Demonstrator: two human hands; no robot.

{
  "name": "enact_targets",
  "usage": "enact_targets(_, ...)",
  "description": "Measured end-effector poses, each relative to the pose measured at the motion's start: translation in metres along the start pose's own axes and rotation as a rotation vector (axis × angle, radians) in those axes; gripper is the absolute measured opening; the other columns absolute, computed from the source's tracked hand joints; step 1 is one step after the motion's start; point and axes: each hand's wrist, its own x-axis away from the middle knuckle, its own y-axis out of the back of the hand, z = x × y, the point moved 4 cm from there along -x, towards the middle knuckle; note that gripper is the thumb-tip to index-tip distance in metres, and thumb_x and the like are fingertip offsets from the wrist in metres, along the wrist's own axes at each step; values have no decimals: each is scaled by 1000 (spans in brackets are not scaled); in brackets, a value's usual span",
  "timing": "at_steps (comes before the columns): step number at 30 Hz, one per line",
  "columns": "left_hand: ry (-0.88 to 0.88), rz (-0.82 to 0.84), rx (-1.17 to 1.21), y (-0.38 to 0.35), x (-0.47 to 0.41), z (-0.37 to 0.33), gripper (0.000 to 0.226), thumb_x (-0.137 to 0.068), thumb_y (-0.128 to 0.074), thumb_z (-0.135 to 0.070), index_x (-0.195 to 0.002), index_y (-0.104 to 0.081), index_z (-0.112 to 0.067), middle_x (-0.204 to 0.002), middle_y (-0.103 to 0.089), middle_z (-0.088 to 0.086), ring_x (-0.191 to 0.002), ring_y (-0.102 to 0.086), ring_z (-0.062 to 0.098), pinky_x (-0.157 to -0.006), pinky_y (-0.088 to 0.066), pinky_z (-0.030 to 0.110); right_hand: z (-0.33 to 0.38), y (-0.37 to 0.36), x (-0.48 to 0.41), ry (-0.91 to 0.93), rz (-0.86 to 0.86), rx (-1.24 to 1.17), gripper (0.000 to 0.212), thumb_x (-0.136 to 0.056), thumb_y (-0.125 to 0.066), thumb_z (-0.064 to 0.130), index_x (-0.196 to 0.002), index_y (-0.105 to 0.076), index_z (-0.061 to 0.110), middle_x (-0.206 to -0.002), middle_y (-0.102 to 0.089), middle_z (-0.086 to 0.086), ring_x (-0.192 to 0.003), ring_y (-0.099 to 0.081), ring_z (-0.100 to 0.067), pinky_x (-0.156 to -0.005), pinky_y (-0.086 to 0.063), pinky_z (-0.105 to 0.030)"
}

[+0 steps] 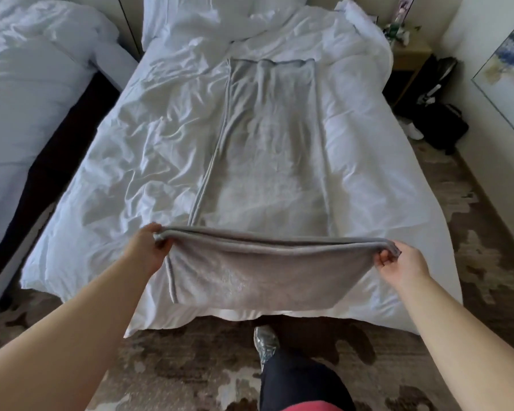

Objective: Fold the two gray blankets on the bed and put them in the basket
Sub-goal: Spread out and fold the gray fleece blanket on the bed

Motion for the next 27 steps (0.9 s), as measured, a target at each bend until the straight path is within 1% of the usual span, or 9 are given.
enact_targets(3,-25,-32,13,-42,-55,1,23,-99,-44,-19,-120,-51,-14,-96,-54,7,-84,-59,16,-80,-51,28,-1,-47,-69,-44,19,54,25,-99,-42,22,-76,-50,14,-70,-52,-2,-62,-52,-10,-68,-47,-27)
enact_targets(6,-39,-116,-412,-54,-99,19,44,-94,-53,-17,-137,-46,-17,-111,-55,6,-92,-55,18,-86,-47,33,-15,-65,-122,-66,-33,290,21,-97,-48,25,-77,-49,18,-69,-49,0,-62,-50,-11,-69,-44,-25)
enact_targets(9,-134,-216,-880,-44,-123,38,52,-83,-67,-18,-133,-54,-22,-103,-63,3,-76,-56,17,-66,-47,27,-37,-63,-154,-29,-25,647,6,-91,-60,23,-85,-59,20,-80,-56,1,-68,-51,-10,-66,-42,-24)
enact_targets(11,-141,-210,-944,-34,-135,51,48,-79,-72,-23,-126,-60,-20,-109,-67,4,-84,-62,20,-71,-51,29,-54,-53,-165,-44,25,723,7,-89,-62,18,-95,-64,18,-98,-65,-4,-83,-59,-15,-77,-47,-29)
enact_targets(14,-98,-209,-1015,-11,-141,68,37,-76,-74,-36,-108,-65,-21,-101,-69,1,-90,-64,23,-84,-54,38,-70,-32,-167,-66,46,756,20,-88,-64,14,-108,-66,14,-108,-67,-6,-94,-63,-21,-76,-49,-32)
enact_targets(16,-50,-222,-1081,7,-141,77,37,-74,-72,-50,-88,-63,-17,-87,-67,2,-81,-61,21,-74,-53,38,-79,-15,-162,-99,39,756,30,-88,-64,13,-118,-63,13,-110,-68,-4,-100,-63,-22,-78,-50,-32)
enact_targets(19,-48,-248,-1097,29,-136,87,49,-72,-69,-58,-68,-47,-14,-68,-56,4,-71,-53,22,-63,-43,37,-105,12,-149,-261,87,735,19,-90,-60,11,-109,-64,15,-102,-70,-1,-95,-65,-19,-72,-51,-33)
enact_targets(24,-57,-153,-1087,46,-131,97,51,-69,-76,-52,-92,-63,-8,-89,-68,13,-86,-64,25,-81,-55,43,-145,59,-132,-413,71,888,24,-83,-67,7,-103,-63,19,-91,-69,-1,-74,-58,-15,-56,-38,-25)
enact_targets(27,-78,-148,-1040,49,-124,101,40,-69,-82,-39,-95,-65,-13,-84,-69,4,-77,-63,18,-65,-54,32,-159,76,-128,-433,55,973,28,-75,-74,7,-98,-63,17,-82,-66,6,-68,-51,-11,-56,-39,-25)
